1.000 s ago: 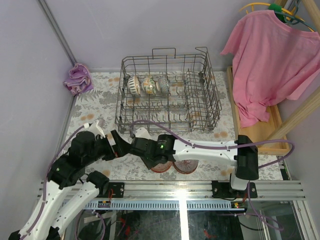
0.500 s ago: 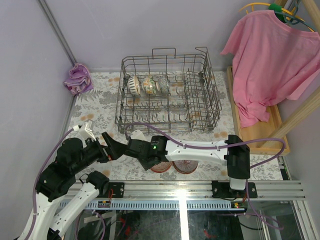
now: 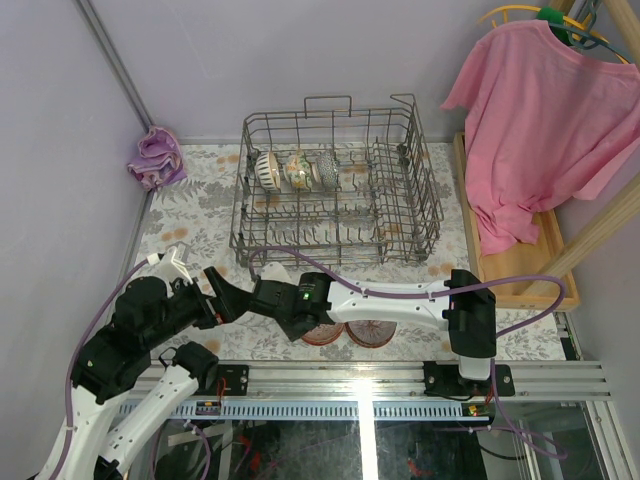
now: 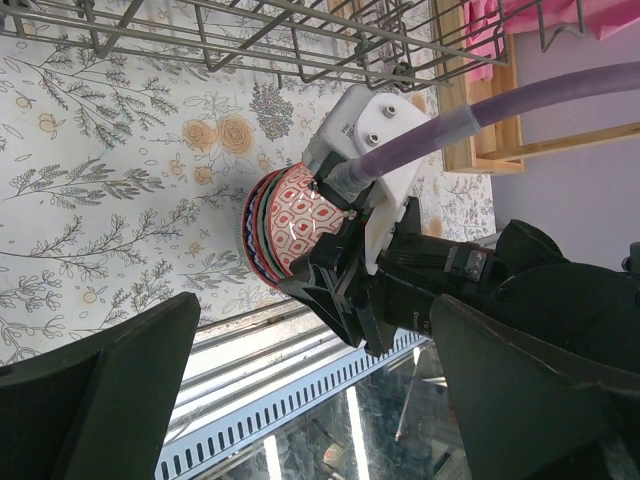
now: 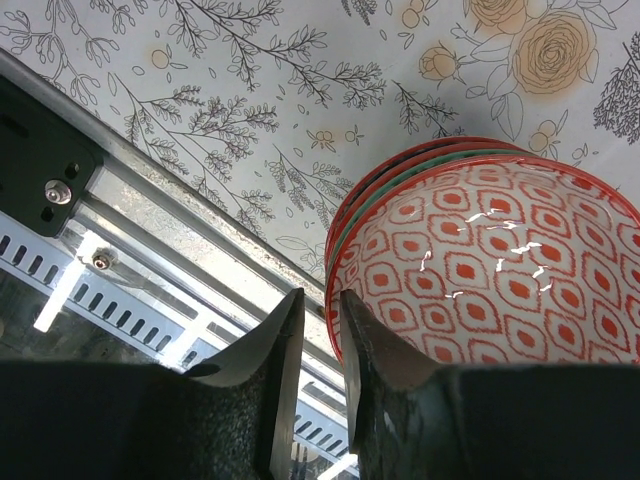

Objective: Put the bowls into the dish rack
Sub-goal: Pick up the bowl from the center of the board.

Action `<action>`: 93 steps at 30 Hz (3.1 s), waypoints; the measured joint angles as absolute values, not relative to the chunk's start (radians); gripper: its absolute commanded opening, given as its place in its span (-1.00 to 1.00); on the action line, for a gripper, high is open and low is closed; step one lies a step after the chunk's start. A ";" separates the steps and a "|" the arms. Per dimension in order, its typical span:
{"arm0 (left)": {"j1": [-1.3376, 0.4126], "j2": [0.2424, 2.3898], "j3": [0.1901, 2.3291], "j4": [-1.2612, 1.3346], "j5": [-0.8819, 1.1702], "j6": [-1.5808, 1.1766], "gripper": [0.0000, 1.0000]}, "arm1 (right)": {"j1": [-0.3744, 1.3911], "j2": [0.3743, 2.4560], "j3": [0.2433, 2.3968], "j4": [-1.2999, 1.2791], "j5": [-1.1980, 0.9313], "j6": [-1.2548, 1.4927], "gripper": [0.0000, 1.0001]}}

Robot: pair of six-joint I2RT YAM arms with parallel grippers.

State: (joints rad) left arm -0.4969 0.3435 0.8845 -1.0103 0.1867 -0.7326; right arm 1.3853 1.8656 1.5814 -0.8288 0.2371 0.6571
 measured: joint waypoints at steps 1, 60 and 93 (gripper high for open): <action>-0.497 0.344 0.884 -1.010 0.186 -0.733 0.99 | 1.385 1.866 1.581 -0.829 0.235 0.657 -0.53; -0.497 0.299 1.036 -1.002 0.131 -0.772 0.99 | 1.388 1.926 1.578 -0.852 0.237 0.636 -0.33; -0.497 0.297 1.023 -1.001 0.132 -0.783 0.99 | 1.388 1.857 1.572 -0.818 0.192 0.644 -0.71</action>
State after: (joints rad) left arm -0.4969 0.2966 1.0229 -1.0008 0.1322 -0.7826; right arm 1.3876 1.8568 1.5723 -0.8181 0.1921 0.6437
